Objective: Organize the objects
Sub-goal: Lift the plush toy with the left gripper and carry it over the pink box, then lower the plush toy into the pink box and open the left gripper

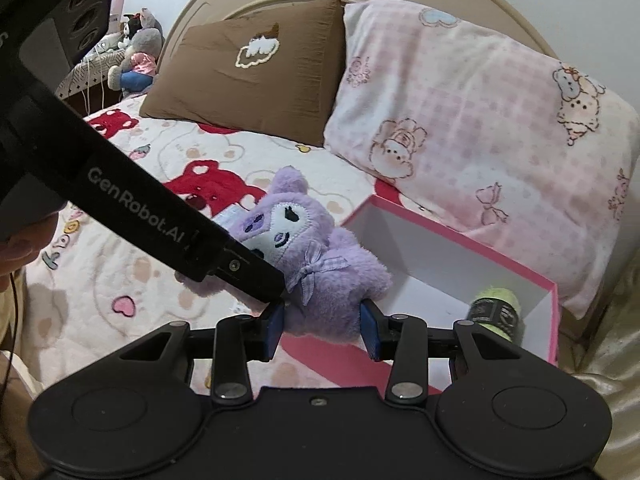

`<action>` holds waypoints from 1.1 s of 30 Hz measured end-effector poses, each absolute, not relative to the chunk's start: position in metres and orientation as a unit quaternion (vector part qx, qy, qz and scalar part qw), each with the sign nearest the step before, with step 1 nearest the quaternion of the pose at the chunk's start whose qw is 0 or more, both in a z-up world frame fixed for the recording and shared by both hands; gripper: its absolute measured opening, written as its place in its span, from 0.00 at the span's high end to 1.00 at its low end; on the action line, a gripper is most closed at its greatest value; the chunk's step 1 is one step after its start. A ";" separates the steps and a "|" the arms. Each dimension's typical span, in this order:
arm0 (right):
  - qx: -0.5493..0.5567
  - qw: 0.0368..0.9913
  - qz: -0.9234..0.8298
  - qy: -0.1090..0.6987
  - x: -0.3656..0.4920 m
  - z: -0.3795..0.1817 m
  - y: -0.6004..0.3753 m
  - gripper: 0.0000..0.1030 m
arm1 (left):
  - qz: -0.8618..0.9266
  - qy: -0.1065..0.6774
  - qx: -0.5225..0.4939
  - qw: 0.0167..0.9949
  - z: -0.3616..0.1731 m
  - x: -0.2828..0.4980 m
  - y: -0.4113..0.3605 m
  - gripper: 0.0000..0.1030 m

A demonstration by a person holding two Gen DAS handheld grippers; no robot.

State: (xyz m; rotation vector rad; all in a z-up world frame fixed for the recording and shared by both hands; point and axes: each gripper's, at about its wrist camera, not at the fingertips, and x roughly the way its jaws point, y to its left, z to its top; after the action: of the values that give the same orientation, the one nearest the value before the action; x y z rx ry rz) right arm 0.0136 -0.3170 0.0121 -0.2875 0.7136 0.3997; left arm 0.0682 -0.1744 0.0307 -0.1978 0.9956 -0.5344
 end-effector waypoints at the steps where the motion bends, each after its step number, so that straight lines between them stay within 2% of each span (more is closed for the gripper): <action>1: -0.138 0.908 0.191 0.346 0.016 0.012 -0.319 0.56 | -0.254 0.471 -0.097 0.839 0.032 0.072 -0.177 0.60; 5: -0.153 0.906 0.200 0.341 0.026 0.016 -0.330 0.56 | -0.257 0.490 -0.123 0.824 0.030 0.094 -0.183 0.60; 13: -0.129 0.897 0.232 0.354 0.069 0.015 -0.368 0.56 | -0.236 0.487 -0.113 0.834 0.025 0.126 -0.217 0.60; 22: -0.142 0.873 0.246 0.397 0.127 -0.026 -0.399 0.56 | -0.197 0.518 -0.110 0.825 -0.019 0.179 -0.262 0.60; 33: -0.117 0.850 0.249 0.448 0.184 -0.075 -0.419 0.56 | -0.167 0.546 -0.124 0.811 -0.071 0.223 -0.280 0.60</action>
State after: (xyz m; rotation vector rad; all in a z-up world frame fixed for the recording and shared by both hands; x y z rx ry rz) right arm 0.1844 -0.4194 -0.0751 -0.2464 0.9444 0.5246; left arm 0.2228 -0.2804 -0.0714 -0.2659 1.1666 -0.3566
